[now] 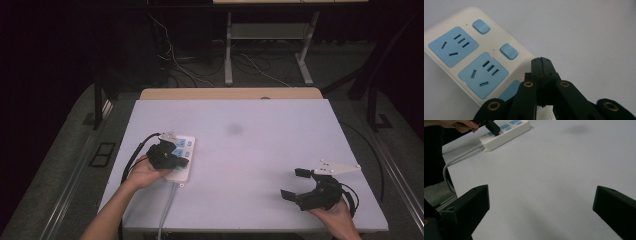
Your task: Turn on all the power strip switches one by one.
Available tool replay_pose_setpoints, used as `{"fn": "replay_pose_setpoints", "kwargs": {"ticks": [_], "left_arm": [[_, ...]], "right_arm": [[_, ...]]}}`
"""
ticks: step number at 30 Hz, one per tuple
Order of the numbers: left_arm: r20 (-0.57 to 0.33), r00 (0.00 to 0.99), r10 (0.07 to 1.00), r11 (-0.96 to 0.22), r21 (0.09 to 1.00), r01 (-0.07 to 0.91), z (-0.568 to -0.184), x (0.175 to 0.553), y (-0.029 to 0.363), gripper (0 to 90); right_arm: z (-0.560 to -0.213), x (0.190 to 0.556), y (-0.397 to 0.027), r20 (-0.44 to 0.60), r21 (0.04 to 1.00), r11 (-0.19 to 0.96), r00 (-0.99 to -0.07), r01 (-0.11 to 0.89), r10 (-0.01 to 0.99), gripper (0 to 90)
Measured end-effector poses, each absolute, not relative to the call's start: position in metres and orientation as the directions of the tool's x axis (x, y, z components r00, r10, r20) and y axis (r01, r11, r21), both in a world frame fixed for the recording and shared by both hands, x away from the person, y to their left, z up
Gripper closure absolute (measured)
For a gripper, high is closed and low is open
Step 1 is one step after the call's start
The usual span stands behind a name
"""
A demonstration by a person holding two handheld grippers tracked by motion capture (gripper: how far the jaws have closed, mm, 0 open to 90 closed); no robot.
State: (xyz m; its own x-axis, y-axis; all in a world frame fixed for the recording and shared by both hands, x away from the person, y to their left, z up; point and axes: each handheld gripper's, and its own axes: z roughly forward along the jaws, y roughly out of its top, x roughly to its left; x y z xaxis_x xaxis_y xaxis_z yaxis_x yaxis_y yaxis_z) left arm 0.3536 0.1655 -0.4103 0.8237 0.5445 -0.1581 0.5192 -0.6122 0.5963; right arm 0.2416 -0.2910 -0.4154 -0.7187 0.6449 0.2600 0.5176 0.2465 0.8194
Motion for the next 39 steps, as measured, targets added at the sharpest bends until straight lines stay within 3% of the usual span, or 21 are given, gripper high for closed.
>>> {"fn": "replay_pose_setpoints", "kwargs": {"ticks": [26, 39], "left_arm": [[-0.162, 0.812, 0.562, -0.614, 0.576, 0.539, -0.406, 0.353, 0.169, 89.3], [-0.121, 0.823, 0.555, -0.611, 0.612, 0.502, -0.380, 0.357, 0.169, 89.3]], "right_arm": [[-0.418, 0.242, -0.291, 0.258, 0.813, 0.252, -0.714, 0.525, 0.651, 0.5], [-0.418, 0.242, -0.291, 0.258, 0.814, 0.252, -0.714, 0.524, 0.651, 0.5]]}}
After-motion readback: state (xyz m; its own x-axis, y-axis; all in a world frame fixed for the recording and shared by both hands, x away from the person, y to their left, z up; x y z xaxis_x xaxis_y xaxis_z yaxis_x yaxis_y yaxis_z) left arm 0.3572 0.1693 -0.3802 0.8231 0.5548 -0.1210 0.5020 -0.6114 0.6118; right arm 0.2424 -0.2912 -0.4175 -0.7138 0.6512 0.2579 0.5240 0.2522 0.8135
